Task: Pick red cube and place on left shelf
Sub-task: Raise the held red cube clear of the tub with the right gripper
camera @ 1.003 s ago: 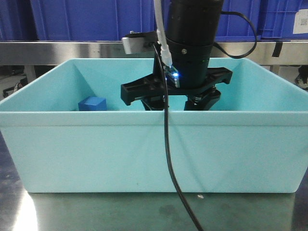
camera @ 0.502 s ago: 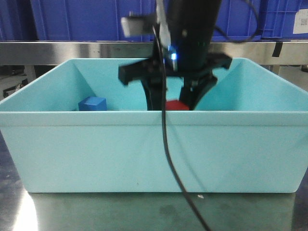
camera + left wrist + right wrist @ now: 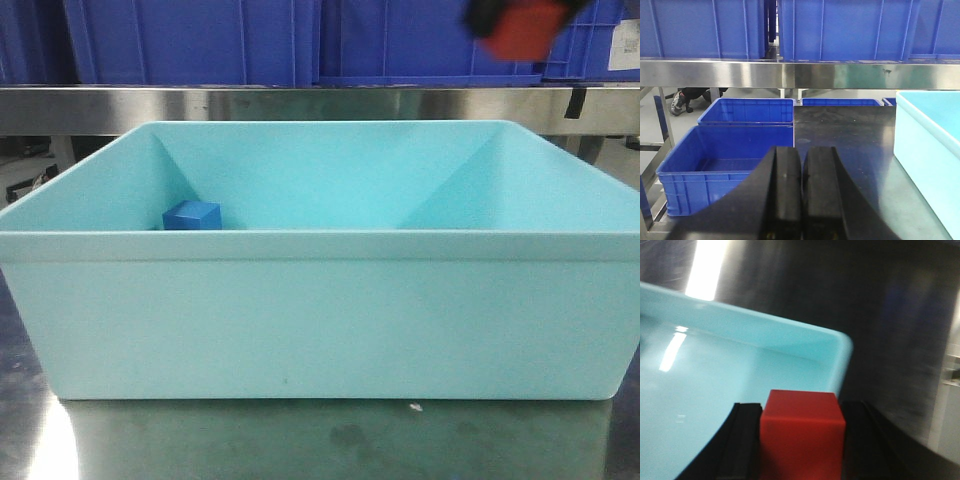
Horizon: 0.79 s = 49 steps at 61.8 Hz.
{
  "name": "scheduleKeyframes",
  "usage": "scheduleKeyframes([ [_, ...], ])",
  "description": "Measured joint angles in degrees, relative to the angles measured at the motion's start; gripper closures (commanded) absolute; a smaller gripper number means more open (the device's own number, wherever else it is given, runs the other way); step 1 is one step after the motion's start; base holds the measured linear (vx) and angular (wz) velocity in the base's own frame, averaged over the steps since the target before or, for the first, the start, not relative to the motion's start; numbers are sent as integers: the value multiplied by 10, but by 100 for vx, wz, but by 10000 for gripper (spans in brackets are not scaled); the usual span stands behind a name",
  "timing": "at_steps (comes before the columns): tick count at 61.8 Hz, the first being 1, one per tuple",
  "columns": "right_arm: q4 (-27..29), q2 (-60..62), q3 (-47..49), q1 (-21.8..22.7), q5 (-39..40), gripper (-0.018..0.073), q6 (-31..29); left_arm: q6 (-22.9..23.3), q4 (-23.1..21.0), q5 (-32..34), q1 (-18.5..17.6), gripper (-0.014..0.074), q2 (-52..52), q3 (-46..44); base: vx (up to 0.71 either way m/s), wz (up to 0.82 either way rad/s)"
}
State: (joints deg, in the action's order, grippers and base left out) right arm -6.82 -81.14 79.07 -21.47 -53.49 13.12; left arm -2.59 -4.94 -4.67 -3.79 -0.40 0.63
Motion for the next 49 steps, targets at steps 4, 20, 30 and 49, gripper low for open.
scheduleKeyframes([
  [4,-22,39,-34,15,0,398,0,0,0,0,0,495,0,0,0,0],
  [20,-71,248,-210,25,52,398,0,0,0,0,0,495,0,0,0,0],
  [30,-75,402,-323,25,125,398,0,0,0,0,0,495,0,0,0,0],
  [49,-75,625,-472,25,162,398,0,0,0,0,0,495,0,0,0,0],
])
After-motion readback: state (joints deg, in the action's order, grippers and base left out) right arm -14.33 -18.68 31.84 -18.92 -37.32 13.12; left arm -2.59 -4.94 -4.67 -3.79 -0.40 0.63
